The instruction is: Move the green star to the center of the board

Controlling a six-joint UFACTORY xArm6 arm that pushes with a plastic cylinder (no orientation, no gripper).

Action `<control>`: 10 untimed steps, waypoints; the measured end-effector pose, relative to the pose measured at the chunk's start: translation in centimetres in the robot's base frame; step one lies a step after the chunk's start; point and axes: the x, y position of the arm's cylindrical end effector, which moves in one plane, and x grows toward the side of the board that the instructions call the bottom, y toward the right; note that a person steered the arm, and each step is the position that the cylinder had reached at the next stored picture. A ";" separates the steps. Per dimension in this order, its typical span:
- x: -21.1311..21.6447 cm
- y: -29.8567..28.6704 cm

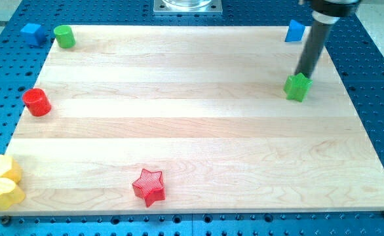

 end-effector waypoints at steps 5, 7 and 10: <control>2.1 -16.7; 2.1 -16.8; 4.9 -16.7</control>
